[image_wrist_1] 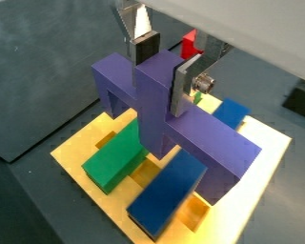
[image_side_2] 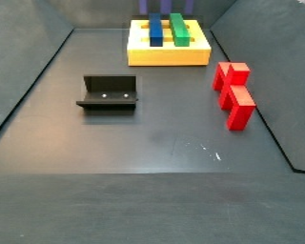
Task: Pick up the purple object. Move up. Move to above the board. Insert the purple object.
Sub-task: Insert the purple object.
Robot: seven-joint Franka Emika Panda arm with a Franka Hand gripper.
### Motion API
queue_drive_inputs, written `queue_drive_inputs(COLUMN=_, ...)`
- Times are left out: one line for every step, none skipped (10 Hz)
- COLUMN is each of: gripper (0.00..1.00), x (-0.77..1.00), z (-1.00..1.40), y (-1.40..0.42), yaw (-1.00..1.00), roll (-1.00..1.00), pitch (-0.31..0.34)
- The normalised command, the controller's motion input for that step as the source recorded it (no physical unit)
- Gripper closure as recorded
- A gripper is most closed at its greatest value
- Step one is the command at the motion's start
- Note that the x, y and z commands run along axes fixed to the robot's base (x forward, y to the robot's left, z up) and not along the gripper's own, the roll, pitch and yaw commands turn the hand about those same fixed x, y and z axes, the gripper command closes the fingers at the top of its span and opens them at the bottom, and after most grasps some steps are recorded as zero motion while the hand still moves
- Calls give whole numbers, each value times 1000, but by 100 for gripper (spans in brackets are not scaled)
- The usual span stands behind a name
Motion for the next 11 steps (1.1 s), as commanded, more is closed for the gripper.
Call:
queue_drive_inputs(gripper=100, x=0, z=-289, y=-77, yaw=26, roll=0, pitch=-13)
queue_drive_inputs(gripper=100, x=197, z=-203, y=-131, yaw=0, roll=0, pitch=0)
queue_drive_inputs(gripper=100, x=274, z=-126, y=-94, yaw=0, roll=0, pitch=0)
queue_drive_inputs(gripper=100, x=77, z=-123, y=-31, yaw=0, roll=0, pitch=0)
queue_drive_inputs(gripper=100, x=-9, z=-89, y=0, yaw=0, roll=0, pitch=0)
queue_drive_inputs(gripper=100, x=0, z=-100, y=-20, yaw=0, roll=0, pitch=0)
queue_drive_inputs(gripper=100, x=0, z=-117, y=-26, yaw=0, roll=0, pitch=0)
queue_drive_inputs(gripper=100, x=89, z=-174, y=-80, yaw=0, roll=0, pitch=0)
queue_drive_inputs(gripper=100, x=123, z=-163, y=-74, yaw=0, roll=6, pitch=0)
queue_drive_inputs(gripper=100, x=29, z=-80, y=-31, yaw=0, roll=37, pitch=26)
queue_drive_inputs(gripper=100, x=0, z=0, y=-11, yaw=3, roll=46, pitch=16)
